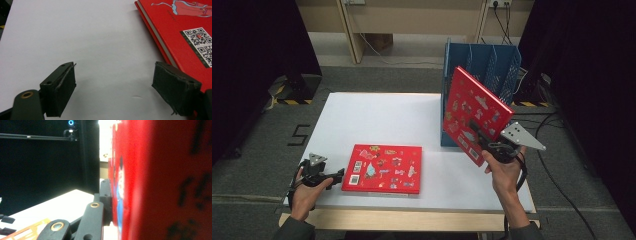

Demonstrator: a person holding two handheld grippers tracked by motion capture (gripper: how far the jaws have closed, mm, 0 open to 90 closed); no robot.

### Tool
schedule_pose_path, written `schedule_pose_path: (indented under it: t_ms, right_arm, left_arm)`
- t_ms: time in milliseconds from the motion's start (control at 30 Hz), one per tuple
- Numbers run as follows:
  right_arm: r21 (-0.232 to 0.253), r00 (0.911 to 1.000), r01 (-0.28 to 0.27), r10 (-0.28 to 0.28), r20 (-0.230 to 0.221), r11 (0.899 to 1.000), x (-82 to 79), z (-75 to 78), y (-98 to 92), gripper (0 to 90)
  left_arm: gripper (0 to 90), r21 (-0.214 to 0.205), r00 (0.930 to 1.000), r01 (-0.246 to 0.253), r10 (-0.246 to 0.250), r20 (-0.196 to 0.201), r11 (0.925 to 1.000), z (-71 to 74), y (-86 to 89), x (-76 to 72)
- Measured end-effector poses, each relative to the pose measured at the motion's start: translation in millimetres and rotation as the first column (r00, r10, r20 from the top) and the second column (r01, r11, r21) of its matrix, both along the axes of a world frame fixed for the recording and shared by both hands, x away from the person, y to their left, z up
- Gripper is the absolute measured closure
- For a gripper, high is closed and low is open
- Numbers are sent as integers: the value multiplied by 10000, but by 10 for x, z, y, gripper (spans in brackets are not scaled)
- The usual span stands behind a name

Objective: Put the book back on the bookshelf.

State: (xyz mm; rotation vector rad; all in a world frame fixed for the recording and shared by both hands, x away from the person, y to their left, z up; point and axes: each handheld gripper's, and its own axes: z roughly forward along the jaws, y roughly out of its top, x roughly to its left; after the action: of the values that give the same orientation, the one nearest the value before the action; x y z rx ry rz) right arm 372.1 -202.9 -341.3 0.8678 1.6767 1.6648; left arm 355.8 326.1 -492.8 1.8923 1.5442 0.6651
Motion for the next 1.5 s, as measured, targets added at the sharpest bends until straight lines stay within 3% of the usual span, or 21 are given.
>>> schedule_pose_path:
  t_ms: [267, 500, 900, 1500]
  right_arm:
    - [123, 9980, 633, -633, -4, 9979, 109, 102, -148, 796]
    - [143, 9911, 1331, -1331, -33, 9910, 272, 127, -270, 796]
    - [12, 9697, 2431, -2430, -253, 9700, 635, 89, -351, 796]
    - [-217, 9133, 3981, -3984, -849, 9171, 1377, -36, -222, 795]
  left_arm:
    - [178, 76, 9999, 66, -66, -100, 9999, -5, 3, 1]
    - [178, 93, 10000, 52, -51, -85, 9999, -20, -8, 12]
    - [178, 90, 9999, 82, -81, -118, 9999, -20, -8, 13]
    - [178, 77, 9998, 148, -147, -120, 9999, -17, -8, 13]
